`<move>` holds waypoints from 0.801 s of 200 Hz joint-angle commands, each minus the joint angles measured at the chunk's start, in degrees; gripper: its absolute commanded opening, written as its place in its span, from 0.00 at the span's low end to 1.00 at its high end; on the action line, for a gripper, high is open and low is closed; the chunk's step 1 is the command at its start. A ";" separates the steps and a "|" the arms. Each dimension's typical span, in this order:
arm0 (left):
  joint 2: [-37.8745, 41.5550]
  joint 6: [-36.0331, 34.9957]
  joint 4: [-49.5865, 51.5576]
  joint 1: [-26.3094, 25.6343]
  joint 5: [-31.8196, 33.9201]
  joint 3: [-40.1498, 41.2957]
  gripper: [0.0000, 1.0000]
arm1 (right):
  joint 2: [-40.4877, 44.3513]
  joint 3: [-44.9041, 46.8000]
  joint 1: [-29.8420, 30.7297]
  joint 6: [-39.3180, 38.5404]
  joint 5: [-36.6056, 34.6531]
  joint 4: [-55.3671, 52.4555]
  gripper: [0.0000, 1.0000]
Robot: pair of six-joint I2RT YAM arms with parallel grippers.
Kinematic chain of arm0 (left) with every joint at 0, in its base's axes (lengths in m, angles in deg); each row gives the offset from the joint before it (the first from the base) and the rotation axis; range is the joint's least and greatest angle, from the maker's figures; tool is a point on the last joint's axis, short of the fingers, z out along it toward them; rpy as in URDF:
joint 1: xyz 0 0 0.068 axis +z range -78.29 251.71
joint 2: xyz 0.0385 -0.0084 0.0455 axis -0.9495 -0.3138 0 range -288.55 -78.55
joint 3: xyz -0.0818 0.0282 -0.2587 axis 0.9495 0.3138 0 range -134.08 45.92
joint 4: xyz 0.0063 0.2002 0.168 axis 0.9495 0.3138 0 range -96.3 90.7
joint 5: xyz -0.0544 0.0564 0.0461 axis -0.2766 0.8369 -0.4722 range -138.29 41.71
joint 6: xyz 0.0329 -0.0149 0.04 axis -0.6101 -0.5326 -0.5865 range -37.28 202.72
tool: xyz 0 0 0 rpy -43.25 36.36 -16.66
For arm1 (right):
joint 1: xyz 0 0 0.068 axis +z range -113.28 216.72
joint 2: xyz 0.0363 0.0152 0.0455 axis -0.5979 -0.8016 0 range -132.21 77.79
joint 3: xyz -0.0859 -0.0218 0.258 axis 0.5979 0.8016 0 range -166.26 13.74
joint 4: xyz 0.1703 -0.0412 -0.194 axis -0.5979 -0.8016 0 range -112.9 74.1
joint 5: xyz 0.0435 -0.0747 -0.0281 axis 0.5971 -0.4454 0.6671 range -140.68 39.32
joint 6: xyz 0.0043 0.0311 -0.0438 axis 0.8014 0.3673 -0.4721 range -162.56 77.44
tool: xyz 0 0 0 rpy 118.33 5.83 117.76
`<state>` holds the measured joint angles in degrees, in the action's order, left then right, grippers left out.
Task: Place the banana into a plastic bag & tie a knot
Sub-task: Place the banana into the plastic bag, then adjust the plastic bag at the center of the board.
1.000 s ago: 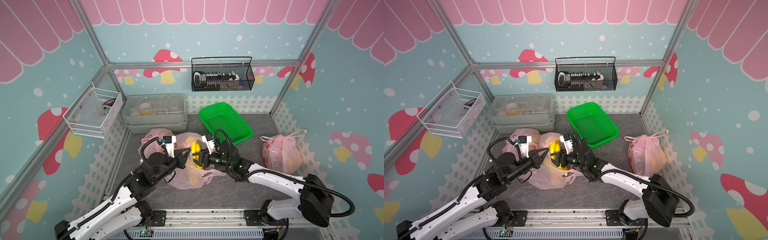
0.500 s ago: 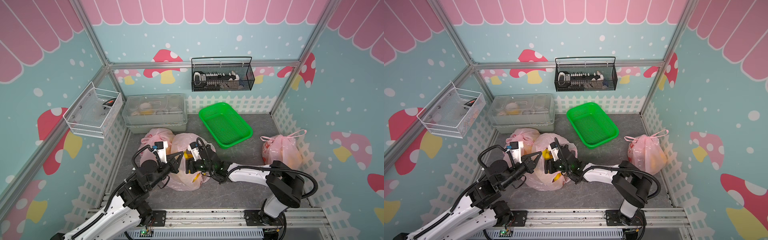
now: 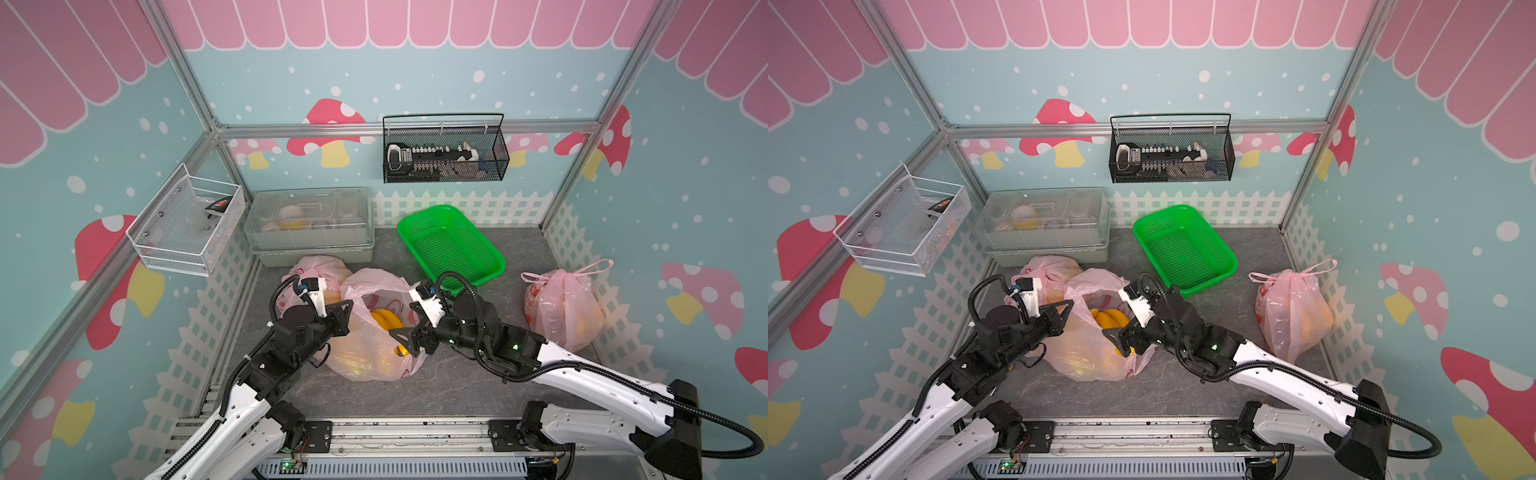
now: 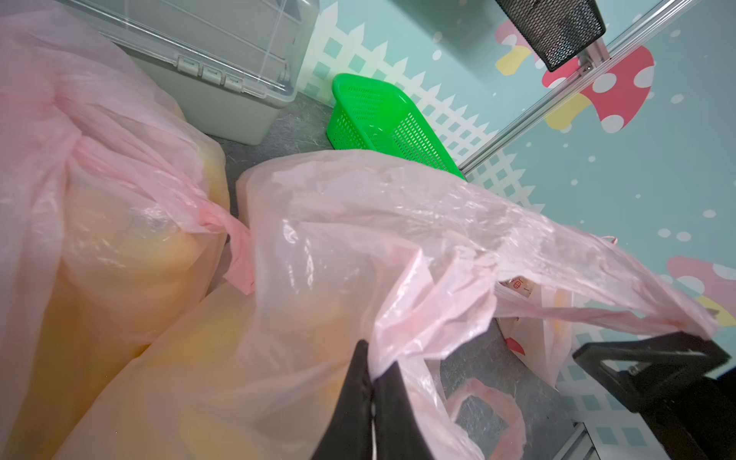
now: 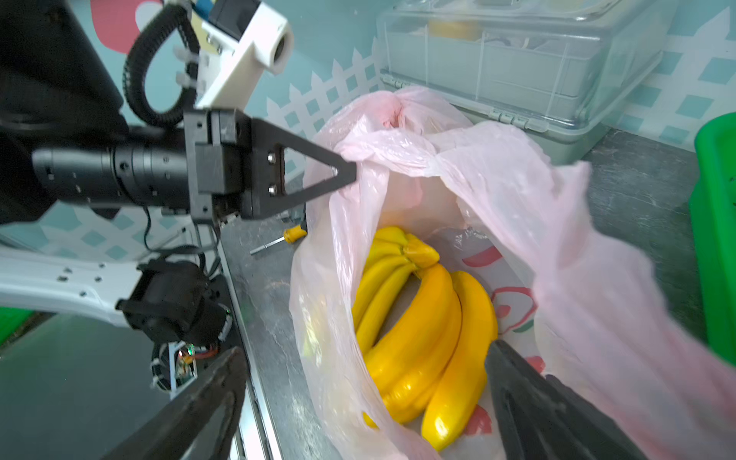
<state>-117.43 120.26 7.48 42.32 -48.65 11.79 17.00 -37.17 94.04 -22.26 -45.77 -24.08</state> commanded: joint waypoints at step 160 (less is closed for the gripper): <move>-3.06 -1.87 -0.20 7.64 -6.06 -1.93 0.00 | 1.85 12.87 -2.14 -5.85 -15.75 -7.13 0.40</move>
<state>-120.53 118.46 8.05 49.43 -53.72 10.96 19.75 -24.85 92.38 -27.64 -59.84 -35.25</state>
